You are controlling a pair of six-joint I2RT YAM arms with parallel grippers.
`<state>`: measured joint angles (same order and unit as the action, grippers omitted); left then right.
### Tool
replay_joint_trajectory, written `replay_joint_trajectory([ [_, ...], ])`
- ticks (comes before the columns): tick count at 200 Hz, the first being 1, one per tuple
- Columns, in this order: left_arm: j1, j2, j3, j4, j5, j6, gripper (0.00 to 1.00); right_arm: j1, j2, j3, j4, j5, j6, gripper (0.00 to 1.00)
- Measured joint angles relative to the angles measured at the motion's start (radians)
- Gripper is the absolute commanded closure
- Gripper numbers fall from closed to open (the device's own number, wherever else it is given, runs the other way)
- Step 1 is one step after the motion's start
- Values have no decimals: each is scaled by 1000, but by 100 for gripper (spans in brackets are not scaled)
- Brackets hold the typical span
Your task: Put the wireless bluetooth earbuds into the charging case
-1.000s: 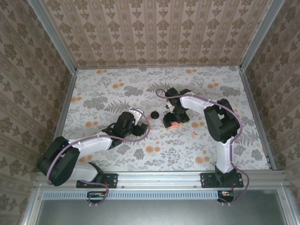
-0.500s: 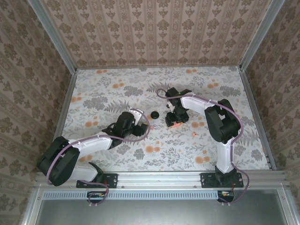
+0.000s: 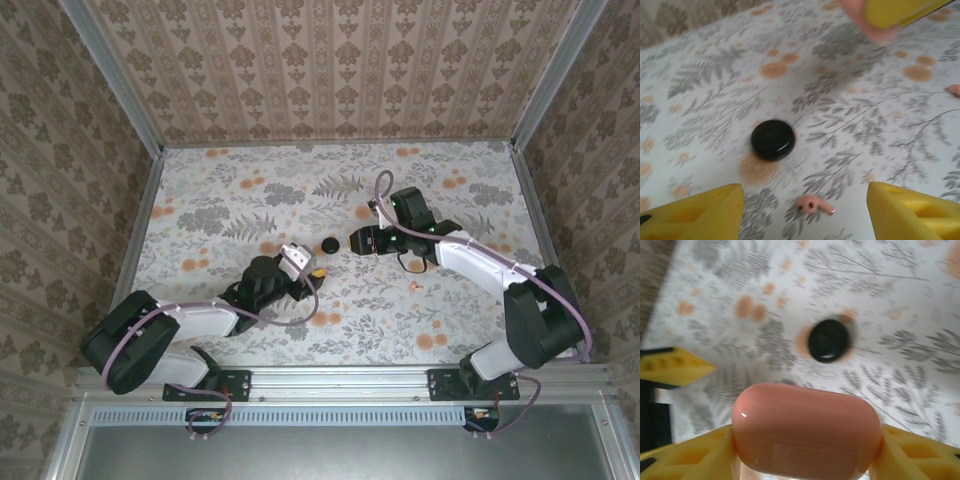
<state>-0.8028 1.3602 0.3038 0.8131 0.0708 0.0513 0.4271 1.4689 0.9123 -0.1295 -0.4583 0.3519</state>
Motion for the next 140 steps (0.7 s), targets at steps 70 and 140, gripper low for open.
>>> replay_joint_trajectory([
  [70,-74,162,-15,381,38,67,40,6,-150,-261,459,-164,246,39],
  [140,-101,161,17,433,12,57,45,60,-188,-346,683,-170,388,37],
])
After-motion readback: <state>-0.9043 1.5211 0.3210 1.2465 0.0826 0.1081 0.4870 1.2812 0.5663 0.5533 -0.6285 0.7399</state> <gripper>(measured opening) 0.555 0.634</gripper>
